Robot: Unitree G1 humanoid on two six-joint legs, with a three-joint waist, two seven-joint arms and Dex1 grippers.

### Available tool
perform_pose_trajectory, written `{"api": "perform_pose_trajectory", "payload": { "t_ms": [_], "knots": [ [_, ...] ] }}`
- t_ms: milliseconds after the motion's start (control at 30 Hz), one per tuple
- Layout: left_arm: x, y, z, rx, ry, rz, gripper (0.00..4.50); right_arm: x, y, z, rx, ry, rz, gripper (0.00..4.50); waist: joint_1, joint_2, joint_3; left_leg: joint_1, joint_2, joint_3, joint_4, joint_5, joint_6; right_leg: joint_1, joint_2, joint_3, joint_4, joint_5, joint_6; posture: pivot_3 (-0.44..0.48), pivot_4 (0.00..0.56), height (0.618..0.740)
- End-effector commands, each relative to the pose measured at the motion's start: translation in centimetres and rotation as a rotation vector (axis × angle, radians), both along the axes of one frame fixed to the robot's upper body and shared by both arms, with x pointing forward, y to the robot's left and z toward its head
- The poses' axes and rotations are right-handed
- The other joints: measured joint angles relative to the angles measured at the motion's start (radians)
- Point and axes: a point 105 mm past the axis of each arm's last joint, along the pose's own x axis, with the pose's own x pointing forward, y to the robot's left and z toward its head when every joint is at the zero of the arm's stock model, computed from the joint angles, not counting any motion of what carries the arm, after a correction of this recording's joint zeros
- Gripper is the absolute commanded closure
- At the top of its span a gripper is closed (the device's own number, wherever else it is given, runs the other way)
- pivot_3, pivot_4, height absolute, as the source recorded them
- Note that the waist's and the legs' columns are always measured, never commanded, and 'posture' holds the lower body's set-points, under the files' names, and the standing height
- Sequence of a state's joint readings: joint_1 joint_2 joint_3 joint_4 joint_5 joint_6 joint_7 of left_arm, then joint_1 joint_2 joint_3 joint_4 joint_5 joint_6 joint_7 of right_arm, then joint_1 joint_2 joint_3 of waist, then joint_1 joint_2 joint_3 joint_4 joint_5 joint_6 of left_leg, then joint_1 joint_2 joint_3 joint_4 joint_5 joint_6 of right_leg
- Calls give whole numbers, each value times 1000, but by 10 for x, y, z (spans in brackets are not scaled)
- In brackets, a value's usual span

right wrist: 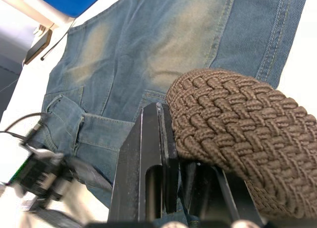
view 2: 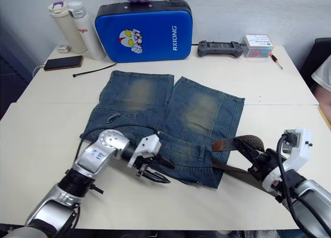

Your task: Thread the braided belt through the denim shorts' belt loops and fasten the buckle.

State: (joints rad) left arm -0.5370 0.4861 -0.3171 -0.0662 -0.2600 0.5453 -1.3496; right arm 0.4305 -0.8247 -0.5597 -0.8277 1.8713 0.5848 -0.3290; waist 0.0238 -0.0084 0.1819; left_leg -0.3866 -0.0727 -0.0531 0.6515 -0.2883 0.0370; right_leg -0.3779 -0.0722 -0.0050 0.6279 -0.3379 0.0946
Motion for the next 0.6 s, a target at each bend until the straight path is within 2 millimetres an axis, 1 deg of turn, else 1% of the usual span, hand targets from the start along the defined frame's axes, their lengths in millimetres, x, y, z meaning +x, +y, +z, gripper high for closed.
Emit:
{"api": "perform_pose_trajectory", "payload": {
  "t_ms": [33, 100, 200, 267, 367, 500, 600],
  "knots": [
    [2, 10, 36, -63, -69, 42, 39, -1, 10, 5, 30, -20, 31, 4500, 0, 0, 0, 0, 0, 0, 0, 0, 0, 0, 0, 0, 0, 0, 0, 0, 150, 740],
    [4, 13, 40, -52, -122, 67, 39, 4, 12, 1, 57, -15, 29, 4500, 0, 1, 0, 0, 0, 0, 0, 0, 0, 0, 0, 0, 0, 0, 0, 0, 150, 740],
    [6, 7, 57, -156, -143, 105, 39, 16, 10, -6, 91, 1, -2, 4500, 0, 1, -1, 0, 0, 0, 0, 0, 0, 0, 0, 0, 0, 0, 0, 0, 150, 740],
    [5, 6, 62, -164, -153, 117, 39, 22, 10, -12, 87, 19, -15, 4500, 1, 1, -1, 0, 0, 0, 0, 0, 0, 0, 0, 0, 0, 0, 0, 0, 150, 740],
    [4, 9, 63, -151, -165, 140, 39, 25, 9, -15, 94, 33, -26, 4500, 1, 1, -1, 0, 0, 0, 0, 0, 0, 0, 0, 0, 0, 0, 0, 0, 150, 740],
    [3, 17, 55, -90, -160, 173, 39, 25, 5, -17, 84, 52, -24, 4500, -1, 1, -1, 0, 0, 0, -1, 0, 0, -1, 0, 0, 0, 0, 0, 0, 150, 740],
    [2, 17, 53, -78, -156, 179, 39, 25, 2, -19, 76, 64, -30, 4500, 0, 1, -1, 0, 0, 0, -1, 0, 0, -1, 0, 0, 0, 0, 0, 0, 150, 740]
  ]
}}
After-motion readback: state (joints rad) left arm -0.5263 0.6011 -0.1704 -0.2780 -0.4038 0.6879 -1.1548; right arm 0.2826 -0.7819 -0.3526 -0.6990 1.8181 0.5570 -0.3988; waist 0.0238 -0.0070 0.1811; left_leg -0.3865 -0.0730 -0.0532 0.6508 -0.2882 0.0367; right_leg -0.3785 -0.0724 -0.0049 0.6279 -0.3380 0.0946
